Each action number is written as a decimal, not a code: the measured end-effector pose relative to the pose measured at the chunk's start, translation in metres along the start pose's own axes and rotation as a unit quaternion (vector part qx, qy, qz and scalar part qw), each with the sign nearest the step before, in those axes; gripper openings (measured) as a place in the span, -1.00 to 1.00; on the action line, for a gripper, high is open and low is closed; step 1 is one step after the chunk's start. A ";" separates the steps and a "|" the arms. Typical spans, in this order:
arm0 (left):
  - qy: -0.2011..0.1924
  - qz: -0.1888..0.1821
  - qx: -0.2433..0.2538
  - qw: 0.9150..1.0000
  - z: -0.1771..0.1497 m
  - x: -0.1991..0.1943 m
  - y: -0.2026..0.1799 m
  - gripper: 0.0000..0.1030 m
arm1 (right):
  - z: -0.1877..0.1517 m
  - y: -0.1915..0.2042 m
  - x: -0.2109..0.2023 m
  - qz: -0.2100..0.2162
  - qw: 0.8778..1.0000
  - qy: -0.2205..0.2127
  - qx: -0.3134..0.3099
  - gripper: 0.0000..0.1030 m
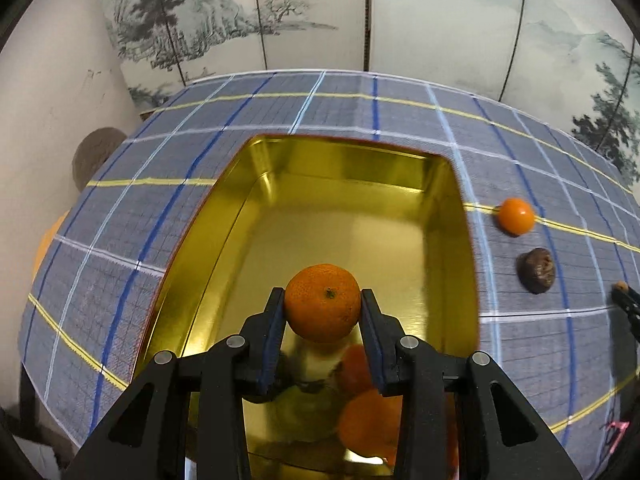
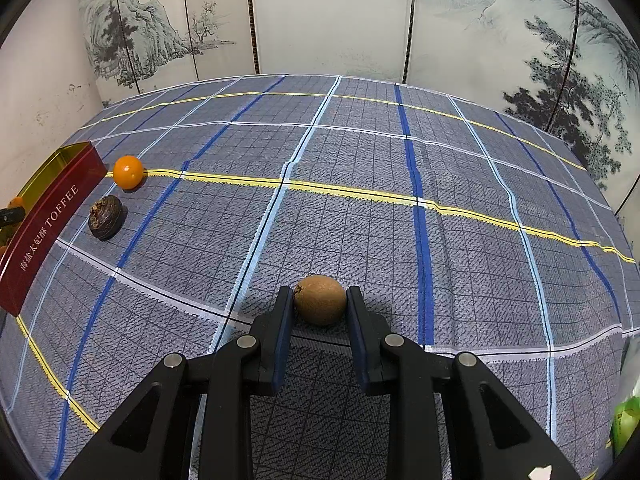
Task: Organize fruits
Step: 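Carry the mandarin into the tin box and open the left tool, then lift the open left tool away from the tin box, then carry the kiwi into the tin box and open the right tool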
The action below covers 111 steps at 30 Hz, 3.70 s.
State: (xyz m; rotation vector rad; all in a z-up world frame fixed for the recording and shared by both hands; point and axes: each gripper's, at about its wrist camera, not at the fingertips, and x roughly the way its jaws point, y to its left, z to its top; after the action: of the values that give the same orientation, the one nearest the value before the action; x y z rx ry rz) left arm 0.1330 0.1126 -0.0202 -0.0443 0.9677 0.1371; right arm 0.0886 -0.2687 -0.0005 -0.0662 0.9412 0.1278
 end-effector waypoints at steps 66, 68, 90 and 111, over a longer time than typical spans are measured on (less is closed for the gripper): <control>-0.023 -0.009 -0.024 0.999 -0.003 -0.020 0.025 0.16 | 0.000 0.003 0.000 -0.004 1.000 0.000 -0.003 -0.53; -0.032 -0.009 -0.024 0.999 -0.009 -0.028 0.026 0.19 | 0.000 0.003 0.000 -0.002 1.000 0.000 -0.002 -0.53; -0.049 0.004 -0.038 0.998 -0.054 -0.060 0.030 0.22 | 0.015 0.045 -0.008 0.018 0.999 -0.006 -0.026 -0.54; -0.053 0.028 -0.116 0.992 -0.072 -0.076 0.089 0.22 | 0.054 0.222 -0.043 0.193 0.970 -0.037 -0.144 -0.53</control>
State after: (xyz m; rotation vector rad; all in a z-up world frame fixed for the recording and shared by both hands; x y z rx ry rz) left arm 0.0197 0.1860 0.0038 -0.2210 0.8440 0.3000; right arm 0.0766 -0.0457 0.0659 -0.1451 0.8462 0.6243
